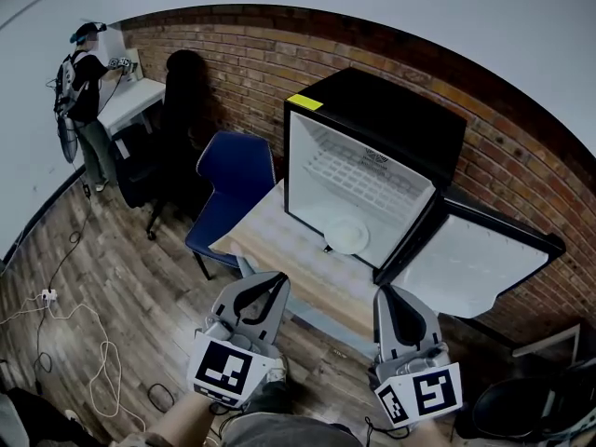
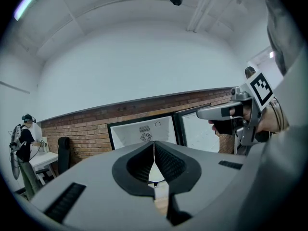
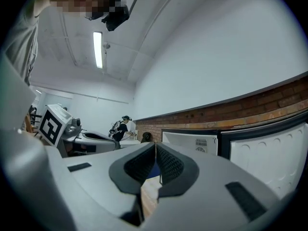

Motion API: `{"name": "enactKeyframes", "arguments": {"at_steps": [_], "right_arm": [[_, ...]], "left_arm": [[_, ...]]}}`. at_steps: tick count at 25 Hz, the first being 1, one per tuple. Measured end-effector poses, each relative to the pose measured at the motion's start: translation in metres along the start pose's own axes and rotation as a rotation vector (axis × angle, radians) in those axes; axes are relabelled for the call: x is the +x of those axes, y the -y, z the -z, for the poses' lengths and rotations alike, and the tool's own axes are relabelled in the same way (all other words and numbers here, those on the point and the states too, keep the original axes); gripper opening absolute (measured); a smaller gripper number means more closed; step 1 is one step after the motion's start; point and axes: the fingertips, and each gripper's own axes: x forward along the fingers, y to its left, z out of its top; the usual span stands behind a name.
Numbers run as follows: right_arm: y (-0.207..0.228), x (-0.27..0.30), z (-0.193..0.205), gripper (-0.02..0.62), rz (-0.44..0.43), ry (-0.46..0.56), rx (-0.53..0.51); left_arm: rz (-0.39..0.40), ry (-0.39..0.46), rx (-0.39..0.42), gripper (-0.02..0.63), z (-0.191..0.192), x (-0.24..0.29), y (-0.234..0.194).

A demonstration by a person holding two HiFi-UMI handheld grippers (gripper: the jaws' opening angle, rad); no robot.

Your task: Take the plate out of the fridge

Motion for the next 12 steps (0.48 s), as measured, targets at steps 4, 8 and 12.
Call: {"name": "enactKeyframes", "arguments": {"at_steps": [4,8,12], "right_arm": [[0.007,0.033,-0.002,0.031,0.028,-0.007,-0.006],[0.015,0.064,-0.006,0.031,0.066,0.001,-0.005],[0.022,0.089,-0.009,0.031,0.102,0.006,-0.008]], "left_arm": [[0.033,0.004,0.01,0.018,0.001,0.025,-0.028],[0.067,0.008,0.012,0.018,0.001,0.046,-0.052],[0.095,0.013,0.013,0.018,0.001,0.064,-0.074]]}}
